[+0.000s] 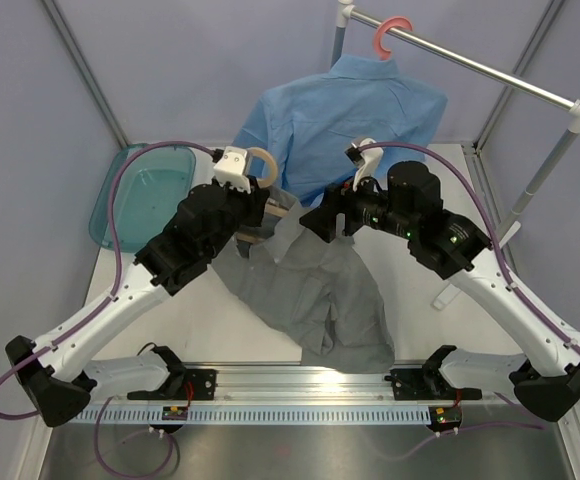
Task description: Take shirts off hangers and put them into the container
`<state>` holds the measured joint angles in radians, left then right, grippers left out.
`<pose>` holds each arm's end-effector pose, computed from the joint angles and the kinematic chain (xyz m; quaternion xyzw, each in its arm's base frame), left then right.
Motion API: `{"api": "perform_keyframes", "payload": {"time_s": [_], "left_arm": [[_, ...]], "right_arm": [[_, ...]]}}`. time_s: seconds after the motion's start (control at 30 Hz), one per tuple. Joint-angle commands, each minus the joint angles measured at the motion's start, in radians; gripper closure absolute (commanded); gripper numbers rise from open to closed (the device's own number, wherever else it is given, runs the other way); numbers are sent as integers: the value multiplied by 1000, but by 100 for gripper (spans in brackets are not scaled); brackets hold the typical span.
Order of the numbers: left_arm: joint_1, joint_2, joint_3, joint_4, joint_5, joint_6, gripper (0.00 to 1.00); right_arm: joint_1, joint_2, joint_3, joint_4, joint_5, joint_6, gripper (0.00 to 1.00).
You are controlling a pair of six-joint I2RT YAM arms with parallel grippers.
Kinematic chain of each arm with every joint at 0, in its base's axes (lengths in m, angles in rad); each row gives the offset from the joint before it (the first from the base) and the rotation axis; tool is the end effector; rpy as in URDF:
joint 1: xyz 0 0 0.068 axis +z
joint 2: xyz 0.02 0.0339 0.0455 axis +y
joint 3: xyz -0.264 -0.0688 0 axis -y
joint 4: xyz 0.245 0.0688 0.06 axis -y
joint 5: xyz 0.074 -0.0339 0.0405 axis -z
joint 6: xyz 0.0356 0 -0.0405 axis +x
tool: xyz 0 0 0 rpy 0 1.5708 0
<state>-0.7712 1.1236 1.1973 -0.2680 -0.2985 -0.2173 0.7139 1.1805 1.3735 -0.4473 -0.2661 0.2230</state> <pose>0.1878 -0.1680 0.4086 0.1180 0.7605 -0.1969 0.6074 0.1854 0.1730 0.4363 -0.2692 0.7409 0.3674 0.4936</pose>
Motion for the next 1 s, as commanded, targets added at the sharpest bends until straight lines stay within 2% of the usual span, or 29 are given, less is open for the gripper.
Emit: {"api": "perform_keyframes", "payload": {"time_s": [0.0,0.2,0.3,0.47,0.63,0.83,0.97], "left_arm": [[-4,-62,-62,248,-111,59,100],[-4,-77,-94,297,-227,53,100],[-4,-82,-111,303,-310,44,100],[-4,-110,-159,314,-402,18,100],[-4,-143,-182,311,-432,19,100],[-4,-169,-196,302,-449,13,100],[-4,-170,-203,302,-453,18,100]], "right_arm": [[15,-38,42,-34,103,-5,17],[24,-62,78,-91,237,116,17],[67,-45,64,-87,261,192,18],[215,48,64,-64,372,277,19],[277,125,29,10,475,377,20],[297,195,-4,159,450,426,24],[300,228,15,191,413,440,26]]}}
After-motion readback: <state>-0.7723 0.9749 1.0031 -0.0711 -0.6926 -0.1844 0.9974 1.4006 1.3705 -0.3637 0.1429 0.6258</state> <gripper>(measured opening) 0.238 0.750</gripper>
